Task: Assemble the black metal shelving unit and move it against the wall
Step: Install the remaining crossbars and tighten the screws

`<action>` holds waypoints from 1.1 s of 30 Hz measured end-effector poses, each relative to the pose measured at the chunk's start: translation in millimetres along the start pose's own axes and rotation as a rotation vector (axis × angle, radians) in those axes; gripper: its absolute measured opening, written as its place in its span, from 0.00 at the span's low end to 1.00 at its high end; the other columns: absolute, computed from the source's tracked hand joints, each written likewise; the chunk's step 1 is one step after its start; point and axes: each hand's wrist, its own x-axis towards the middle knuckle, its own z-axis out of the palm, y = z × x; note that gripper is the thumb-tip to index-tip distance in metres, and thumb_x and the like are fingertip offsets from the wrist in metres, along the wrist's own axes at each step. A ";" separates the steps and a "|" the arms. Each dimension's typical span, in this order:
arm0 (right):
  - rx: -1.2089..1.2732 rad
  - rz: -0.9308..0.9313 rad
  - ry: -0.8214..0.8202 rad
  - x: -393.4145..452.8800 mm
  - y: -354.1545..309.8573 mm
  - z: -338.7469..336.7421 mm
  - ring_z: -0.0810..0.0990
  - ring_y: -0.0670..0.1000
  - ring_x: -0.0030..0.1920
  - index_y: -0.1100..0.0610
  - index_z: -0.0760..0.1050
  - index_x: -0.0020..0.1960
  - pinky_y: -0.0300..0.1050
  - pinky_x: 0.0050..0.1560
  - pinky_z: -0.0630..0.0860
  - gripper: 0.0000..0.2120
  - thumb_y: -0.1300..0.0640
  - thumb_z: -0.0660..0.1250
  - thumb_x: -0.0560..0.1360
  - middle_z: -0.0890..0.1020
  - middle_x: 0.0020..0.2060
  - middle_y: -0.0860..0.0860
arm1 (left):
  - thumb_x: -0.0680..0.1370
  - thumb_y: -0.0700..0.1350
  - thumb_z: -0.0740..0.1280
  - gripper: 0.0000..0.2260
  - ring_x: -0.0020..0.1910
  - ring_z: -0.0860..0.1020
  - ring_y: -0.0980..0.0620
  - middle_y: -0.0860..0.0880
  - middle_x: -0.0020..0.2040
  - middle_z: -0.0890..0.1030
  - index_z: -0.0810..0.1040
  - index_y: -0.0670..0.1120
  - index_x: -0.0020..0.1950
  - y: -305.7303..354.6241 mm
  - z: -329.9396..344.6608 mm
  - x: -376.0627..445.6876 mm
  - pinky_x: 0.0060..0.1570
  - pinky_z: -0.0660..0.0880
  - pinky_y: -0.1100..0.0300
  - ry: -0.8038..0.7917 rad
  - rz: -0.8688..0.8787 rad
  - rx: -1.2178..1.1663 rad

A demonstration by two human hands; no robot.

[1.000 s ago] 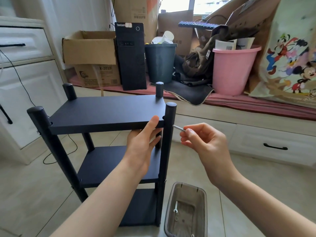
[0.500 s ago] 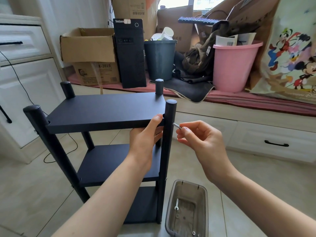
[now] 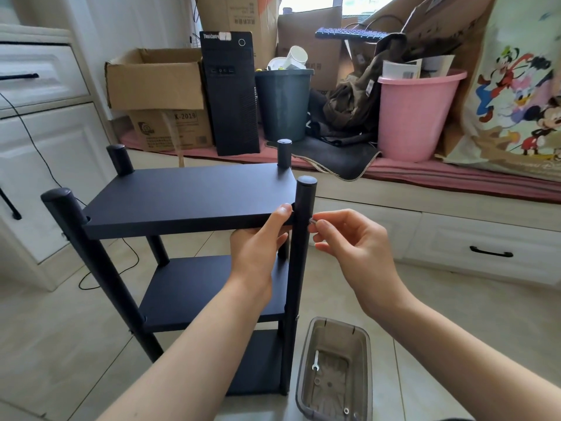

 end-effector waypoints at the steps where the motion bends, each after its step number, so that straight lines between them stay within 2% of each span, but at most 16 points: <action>1: -0.004 -0.004 -0.001 0.1 0.2 0.9 0.84 0.46 0.42 0.57 0.82 0.50 0.41 0.46 0.81 0.05 0.63 0.67 0.79 0.86 0.41 0.50 | 0.78 0.48 0.71 0.11 0.53 0.85 0.49 0.46 0.50 0.87 0.85 0.42 0.54 0.2 -0.1 -0.2 0.58 0.76 0.54 0.002 -0.003 -0.004; 8: 0.011 -0.002 0.020 1.9 0.6 1.4 0.85 0.48 0.42 0.57 0.80 0.50 0.40 0.46 0.80 0.03 0.62 0.69 0.78 0.86 0.41 0.51 | 0.79 0.48 0.70 0.08 0.53 0.85 0.50 0.48 0.49 0.87 0.85 0.45 0.51 2.8 -0.9 -2.0 0.60 0.76 0.53 -0.009 -0.008 0.015; 16: -0.017 -0.035 0.031 2.3 0.7 -0.1 0.84 0.50 0.41 0.57 0.81 0.46 0.43 0.45 0.82 0.02 0.62 0.71 0.76 0.85 0.40 0.52 | 0.79 0.47 0.70 0.08 0.50 0.85 0.51 0.47 0.49 0.87 0.85 0.44 0.50 3.7 0.7 -3.2 0.55 0.76 0.57 -0.009 -0.007 0.015; 21: -0.106 -0.097 0.020 3.0 0.7 1.1 0.84 0.49 0.42 0.54 0.81 0.45 0.47 0.47 0.81 0.03 0.61 0.73 0.75 0.85 0.39 0.49 | 0.78 0.48 0.71 0.07 0.48 0.85 0.51 0.48 0.47 0.87 0.85 0.46 0.49 3.5 0.3 -2.7 0.52 0.76 0.58 0.009 -0.015 0.014; 27: -0.123 -0.080 0.049 2.8 -0.4 0.4 0.84 0.50 0.42 0.55 0.81 0.45 0.55 0.50 0.81 0.02 0.59 0.74 0.75 0.85 0.38 0.50 | 0.78 0.49 0.71 0.08 0.51 0.85 0.49 0.48 0.49 0.87 0.85 0.46 0.51 2.4 0.1 -1.9 0.54 0.77 0.57 0.019 -0.017 0.019; 33: -0.143 -0.086 0.067 2.8 -2.6 -0.1 0.83 0.51 0.41 0.56 0.81 0.44 0.58 0.49 0.80 0.03 0.59 0.74 0.74 0.84 0.37 0.50 | 0.77 0.50 0.72 0.09 0.50 0.85 0.51 0.48 0.49 0.87 0.84 0.46 0.52 2.3 0.2 -1.5 0.52 0.77 0.58 0.024 -0.021 0.015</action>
